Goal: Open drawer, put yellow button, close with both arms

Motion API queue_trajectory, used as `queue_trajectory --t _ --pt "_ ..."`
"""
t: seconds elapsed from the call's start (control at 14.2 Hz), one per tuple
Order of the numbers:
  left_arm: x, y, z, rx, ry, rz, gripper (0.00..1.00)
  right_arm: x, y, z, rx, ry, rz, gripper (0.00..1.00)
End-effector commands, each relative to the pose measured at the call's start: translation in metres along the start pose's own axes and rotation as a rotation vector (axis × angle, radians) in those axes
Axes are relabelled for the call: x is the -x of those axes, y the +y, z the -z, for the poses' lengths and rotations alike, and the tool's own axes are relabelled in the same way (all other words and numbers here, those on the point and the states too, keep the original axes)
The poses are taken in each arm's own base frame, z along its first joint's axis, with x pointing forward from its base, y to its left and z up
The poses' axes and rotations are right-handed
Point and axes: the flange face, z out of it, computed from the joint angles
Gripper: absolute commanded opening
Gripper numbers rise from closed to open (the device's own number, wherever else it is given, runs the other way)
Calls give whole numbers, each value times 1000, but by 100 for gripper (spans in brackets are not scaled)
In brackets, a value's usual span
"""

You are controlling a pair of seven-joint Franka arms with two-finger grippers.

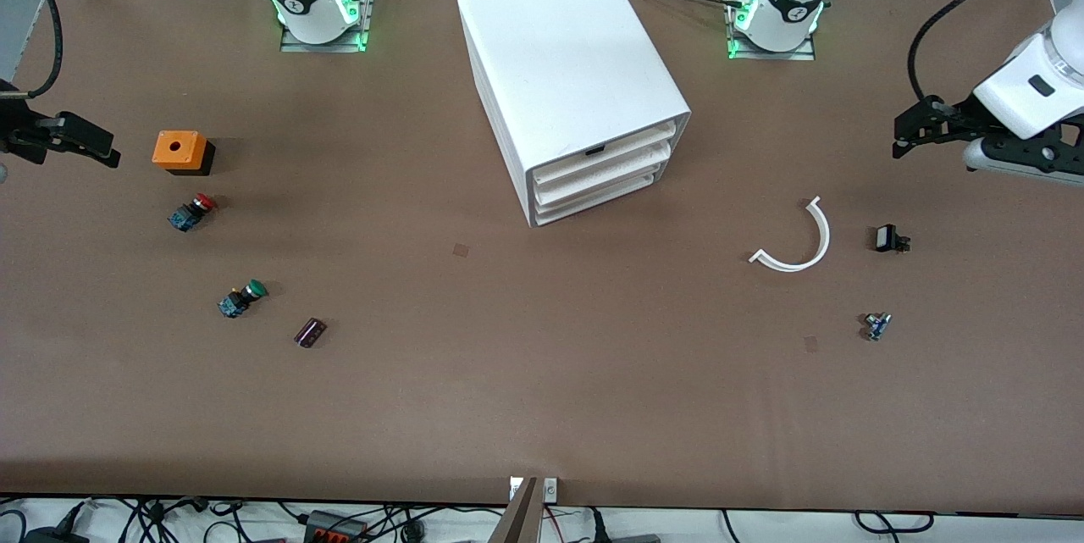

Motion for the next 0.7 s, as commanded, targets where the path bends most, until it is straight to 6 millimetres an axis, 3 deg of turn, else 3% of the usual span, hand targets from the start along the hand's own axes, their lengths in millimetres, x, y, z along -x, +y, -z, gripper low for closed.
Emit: queue_trajectory --t 0.0,0.63 --pt "-9 8 2 16 14 -28 100 8 -2 7 14 7 11 100" --pt "-6 7 3 19 -5 -39 100 9 -2 8 3 6 3 100"
